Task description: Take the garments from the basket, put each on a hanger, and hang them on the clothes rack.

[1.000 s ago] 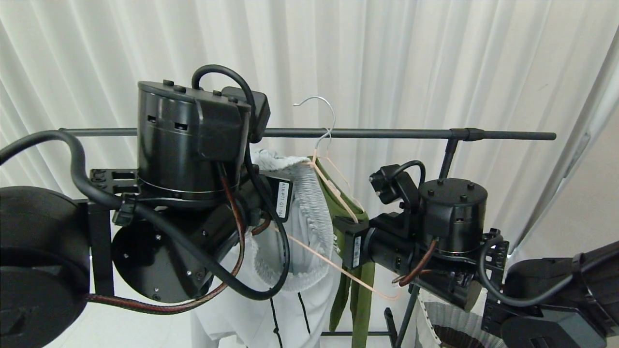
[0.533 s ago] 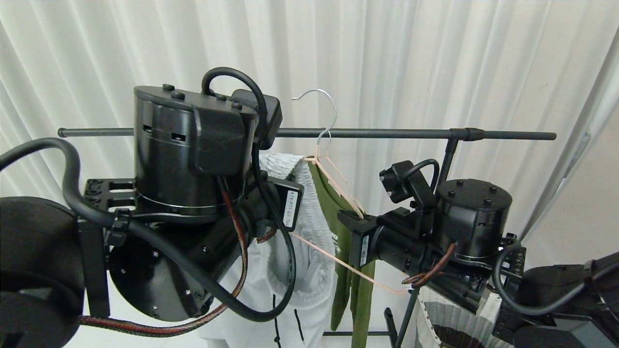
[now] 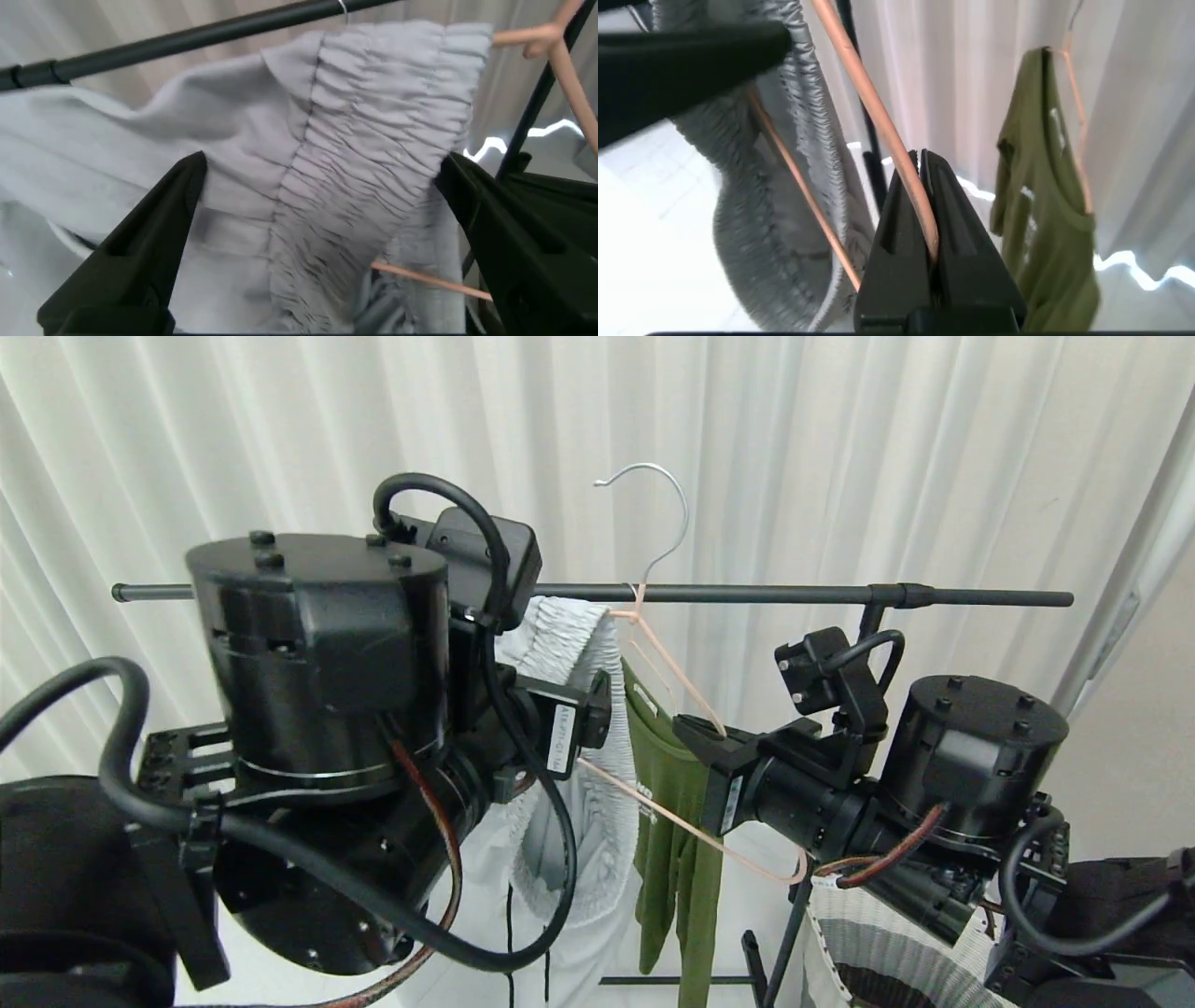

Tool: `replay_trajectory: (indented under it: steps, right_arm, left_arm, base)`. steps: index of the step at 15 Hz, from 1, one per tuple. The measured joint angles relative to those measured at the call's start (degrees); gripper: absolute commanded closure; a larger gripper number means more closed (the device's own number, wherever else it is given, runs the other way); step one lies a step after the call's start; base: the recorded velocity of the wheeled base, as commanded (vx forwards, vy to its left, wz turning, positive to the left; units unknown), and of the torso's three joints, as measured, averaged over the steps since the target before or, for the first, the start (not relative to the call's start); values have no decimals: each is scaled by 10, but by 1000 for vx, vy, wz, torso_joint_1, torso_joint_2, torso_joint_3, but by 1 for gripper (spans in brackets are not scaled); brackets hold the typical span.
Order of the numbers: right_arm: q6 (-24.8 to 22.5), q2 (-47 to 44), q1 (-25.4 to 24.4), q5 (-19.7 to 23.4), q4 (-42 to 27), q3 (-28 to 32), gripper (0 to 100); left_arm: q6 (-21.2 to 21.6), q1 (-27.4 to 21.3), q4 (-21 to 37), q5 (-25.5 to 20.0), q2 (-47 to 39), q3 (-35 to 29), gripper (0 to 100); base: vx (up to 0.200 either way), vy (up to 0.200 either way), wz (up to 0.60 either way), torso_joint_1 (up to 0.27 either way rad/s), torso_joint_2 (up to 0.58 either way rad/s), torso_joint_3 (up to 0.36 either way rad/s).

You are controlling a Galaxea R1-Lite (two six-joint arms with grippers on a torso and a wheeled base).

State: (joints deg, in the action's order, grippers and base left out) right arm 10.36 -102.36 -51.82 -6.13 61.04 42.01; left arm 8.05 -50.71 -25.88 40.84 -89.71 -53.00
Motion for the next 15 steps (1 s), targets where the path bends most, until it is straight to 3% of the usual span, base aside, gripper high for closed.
replay_trajectory:
  steps: [2, 6, 9, 11, 15]
  right_arm:
    - [-3, 2, 17, 1, 3, -3, 100]
    - [-8, 10, 39, 12, 3, -17, 100]
    - [-21, 24, 50, 27, 3, -50, 100]
    - [-24, 42, 52, 38, 3, -77, 100]
    - [-45, 75, 49, 58, 3, -124, 100]
  left_arm:
    - [44, 1, -31, -7, 14, 42, 0]
    - [73, 2, -40, -65, 81, 91, 0]
    - [116, 29, -40, -111, 127, 125, 0]
    - [179, 58, -40, -158, 152, 142, 0]
    - [351, 90, -39, -258, 184, 167, 0]
  base:
    - [0, 0, 0, 0, 0, 0]
    - [0, 0, 0, 0, 0, 0]
    - [0, 0, 0, 0, 0, 0]
    - [0, 0, 0, 0, 0, 0]
    - [0, 0, 0, 0, 0, 0]
